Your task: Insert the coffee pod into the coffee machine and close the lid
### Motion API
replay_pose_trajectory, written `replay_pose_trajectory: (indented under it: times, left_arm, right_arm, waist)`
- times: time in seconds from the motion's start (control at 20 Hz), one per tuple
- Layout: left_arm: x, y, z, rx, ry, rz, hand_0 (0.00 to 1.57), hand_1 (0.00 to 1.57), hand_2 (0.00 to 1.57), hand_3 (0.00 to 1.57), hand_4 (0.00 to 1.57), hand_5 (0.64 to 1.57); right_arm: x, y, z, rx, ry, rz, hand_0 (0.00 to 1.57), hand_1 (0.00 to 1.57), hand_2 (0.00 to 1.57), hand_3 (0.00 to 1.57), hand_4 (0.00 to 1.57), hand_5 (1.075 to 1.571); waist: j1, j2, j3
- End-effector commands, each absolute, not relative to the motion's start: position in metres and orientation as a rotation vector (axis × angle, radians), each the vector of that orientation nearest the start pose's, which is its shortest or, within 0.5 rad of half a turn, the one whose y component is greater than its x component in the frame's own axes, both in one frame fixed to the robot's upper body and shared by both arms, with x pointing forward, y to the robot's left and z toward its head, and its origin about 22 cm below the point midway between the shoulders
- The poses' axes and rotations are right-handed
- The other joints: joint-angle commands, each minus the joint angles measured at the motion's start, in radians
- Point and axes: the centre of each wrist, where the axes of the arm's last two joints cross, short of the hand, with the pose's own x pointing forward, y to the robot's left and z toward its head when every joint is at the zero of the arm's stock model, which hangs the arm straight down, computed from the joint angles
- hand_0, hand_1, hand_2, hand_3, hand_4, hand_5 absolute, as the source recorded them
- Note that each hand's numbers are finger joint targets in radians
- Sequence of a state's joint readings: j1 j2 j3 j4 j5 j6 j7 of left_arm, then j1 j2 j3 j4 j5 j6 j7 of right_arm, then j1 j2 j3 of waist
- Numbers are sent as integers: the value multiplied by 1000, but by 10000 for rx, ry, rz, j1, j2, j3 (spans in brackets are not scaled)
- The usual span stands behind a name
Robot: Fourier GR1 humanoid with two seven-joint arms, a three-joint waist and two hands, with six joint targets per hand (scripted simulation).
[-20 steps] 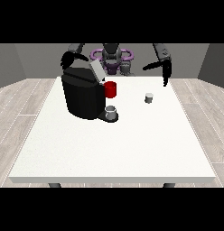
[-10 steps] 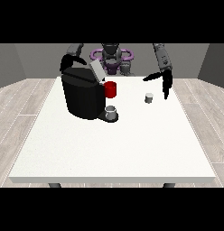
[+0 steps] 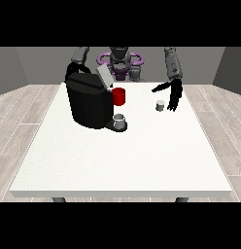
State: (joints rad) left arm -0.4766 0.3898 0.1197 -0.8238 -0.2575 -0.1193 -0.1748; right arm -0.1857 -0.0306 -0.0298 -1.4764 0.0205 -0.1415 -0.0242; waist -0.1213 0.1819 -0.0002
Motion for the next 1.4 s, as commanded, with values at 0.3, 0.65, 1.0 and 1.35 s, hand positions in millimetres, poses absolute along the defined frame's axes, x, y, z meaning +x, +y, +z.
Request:
replay_pose_trajectory:
  times: [0.3, 0.65, 1.0, 1.35]
  left_arm:
    - [350, 360, -3, 5133, -13110, -5934, 634, 634, 756, 487, 0, 1571]
    - [347, 355, -15, 6056, -13300, -7267, 645, 645, 788, 527, 0, 1571]
    - [356, 355, -13, 7038, -13795, -6735, 837, 837, 974, 737, 391, 1571]
    - [358, 371, -3, 7763, -13462, -8110, 899, 899, 1011, 776, 309, 1571]
  right_arm:
    - [286, -227, 14, -1288, -16741, -403, 0, 0, 0, 0, 393, 1571]
    - [286, -214, 12, -1051, -16520, -219, 0, 0, 0, 0, 476, 1571]
    - [289, -226, 19, -798, -16806, -444, 0, 0, 0, 0, 515, 1571]
    - [299, -218, 30, -799, -17118, -863, 0, 0, 0, 0, 515, 1571]
  waist:
    - [-331, 158, 0]
    - [-215, 169, -1]
    - [-463, 399, -1]
    - [-338, 691, 1]
